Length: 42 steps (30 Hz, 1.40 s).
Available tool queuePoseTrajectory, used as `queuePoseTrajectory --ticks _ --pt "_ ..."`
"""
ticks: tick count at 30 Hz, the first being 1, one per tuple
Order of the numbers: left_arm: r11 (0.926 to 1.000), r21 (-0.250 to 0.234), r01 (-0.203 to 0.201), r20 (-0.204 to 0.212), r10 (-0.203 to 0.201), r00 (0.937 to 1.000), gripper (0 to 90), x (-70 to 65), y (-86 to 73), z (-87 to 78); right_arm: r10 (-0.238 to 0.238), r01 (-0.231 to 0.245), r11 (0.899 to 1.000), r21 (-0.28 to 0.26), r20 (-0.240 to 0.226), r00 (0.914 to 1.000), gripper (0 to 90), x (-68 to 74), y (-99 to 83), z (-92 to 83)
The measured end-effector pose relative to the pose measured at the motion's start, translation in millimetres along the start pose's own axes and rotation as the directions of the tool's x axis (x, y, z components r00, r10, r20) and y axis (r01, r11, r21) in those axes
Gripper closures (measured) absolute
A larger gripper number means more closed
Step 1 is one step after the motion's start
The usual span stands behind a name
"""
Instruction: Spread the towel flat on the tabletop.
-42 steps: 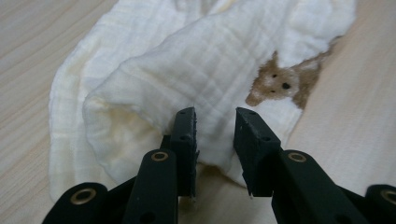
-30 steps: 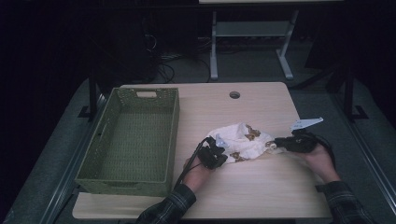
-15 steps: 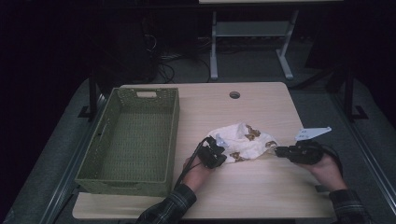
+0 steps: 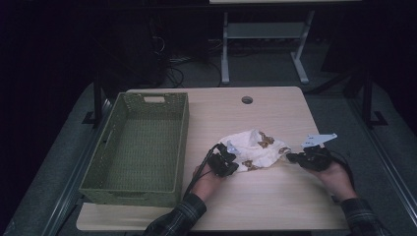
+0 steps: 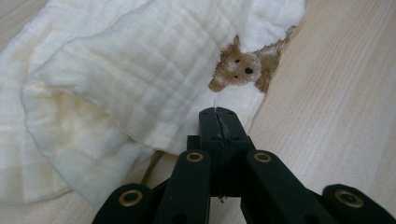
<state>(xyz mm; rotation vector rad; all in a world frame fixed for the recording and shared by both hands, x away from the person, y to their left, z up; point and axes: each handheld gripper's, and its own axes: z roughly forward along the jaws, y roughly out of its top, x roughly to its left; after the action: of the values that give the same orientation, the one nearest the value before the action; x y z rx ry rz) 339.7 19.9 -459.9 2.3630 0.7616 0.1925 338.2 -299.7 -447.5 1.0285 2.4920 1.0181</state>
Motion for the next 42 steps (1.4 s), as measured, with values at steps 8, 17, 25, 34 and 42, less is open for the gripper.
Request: queuePoseTrajectory --ticks 8,17,25,34,42 --pt "0.9999 -0.001 0.01 0.01 -0.01 0.9999 89.7 1.5 -0.2 0.0 -0.005 0.004 1.0 -0.019 -0.05 0.9987 72.8 2.0 1.1 2.3" --pt "0.9999 0.0 0.016 0.019 -0.016 0.9997 89.8 2.9 -0.5 -0.3 0.014 -0.014 1.0 0.006 -0.02 0.9997 85.6 -3.7 1.2 4.6" --pt "0.9993 0.016 0.033 0.044 -0.034 0.9985 89.8 5.6 -1.6 -2.8 0.026 -0.026 0.998 -0.064 -0.004 0.9997 86.6 -8.6 -11.3 -27.4" --pt "0.9975 0.068 0.019 0.044 -0.022 0.9988 89.8 -2.9 -9.1 -13.6 0.021 -0.022 0.998 -0.061 -0.021 0.9996 86.6 -3.3 -34.7 -47.5" --pt "0.9956 0.087 0.033 0.025 -0.035 0.9991 89.8 -11.9 -20.2 -24.0 0.04 -0.041 0.999 -0.027 -0.066 0.997 86.5 2.3 -57.3 -54.4"
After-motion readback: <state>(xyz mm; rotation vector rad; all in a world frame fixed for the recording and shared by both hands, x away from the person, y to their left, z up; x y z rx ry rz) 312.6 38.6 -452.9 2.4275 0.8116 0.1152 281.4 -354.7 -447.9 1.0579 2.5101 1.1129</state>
